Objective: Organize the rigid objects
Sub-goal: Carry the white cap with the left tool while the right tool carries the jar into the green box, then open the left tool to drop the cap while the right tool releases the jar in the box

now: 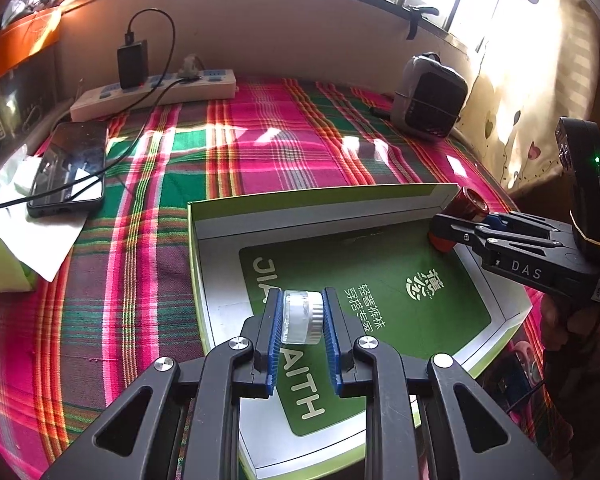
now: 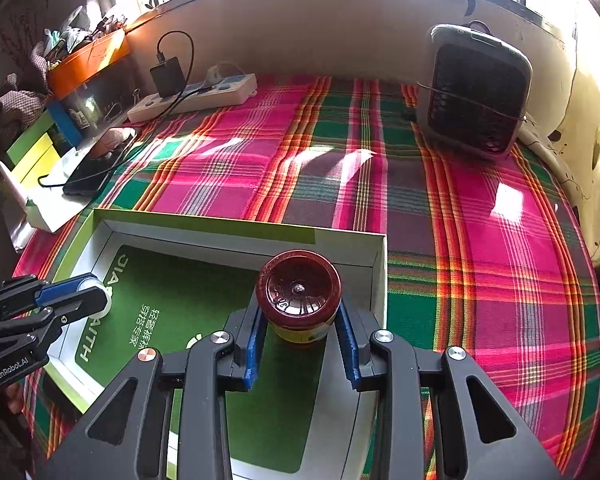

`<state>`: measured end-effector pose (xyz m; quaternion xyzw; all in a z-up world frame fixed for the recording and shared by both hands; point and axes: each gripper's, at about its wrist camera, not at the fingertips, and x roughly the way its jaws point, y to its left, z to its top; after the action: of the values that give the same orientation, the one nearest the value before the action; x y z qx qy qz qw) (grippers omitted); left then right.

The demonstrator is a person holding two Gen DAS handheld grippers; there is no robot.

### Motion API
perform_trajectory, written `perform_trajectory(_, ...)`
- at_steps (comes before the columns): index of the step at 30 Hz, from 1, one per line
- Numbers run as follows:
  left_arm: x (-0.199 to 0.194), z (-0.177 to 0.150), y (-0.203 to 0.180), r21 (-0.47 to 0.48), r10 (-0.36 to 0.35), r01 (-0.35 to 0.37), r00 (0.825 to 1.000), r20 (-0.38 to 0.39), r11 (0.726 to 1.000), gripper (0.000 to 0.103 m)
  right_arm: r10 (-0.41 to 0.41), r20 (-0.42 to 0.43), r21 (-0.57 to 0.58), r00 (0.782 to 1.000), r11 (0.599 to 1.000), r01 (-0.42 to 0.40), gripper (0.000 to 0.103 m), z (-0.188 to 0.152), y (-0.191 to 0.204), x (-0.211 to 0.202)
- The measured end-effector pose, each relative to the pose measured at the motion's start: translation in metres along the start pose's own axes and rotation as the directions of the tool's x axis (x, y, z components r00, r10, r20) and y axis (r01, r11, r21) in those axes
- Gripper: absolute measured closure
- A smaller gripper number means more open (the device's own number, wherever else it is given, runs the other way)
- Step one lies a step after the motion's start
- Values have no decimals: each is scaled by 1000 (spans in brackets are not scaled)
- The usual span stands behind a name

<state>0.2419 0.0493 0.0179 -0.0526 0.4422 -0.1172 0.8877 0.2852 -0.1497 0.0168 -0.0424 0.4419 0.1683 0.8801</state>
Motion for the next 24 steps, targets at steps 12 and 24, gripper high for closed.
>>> perform_trajectory(12, 0, 0, 1, -7, -1, 1, 1000, -2, 1000, 84, 24, 27, 11, 999, 1000, -24, 69, -5, 0, -4)
perform_trajectory(24, -10, -1, 4, -24, 20, -20, 999, 25, 1000, 69, 26, 64, 15, 998, 1000, -28, 57, -10, 2, -18)
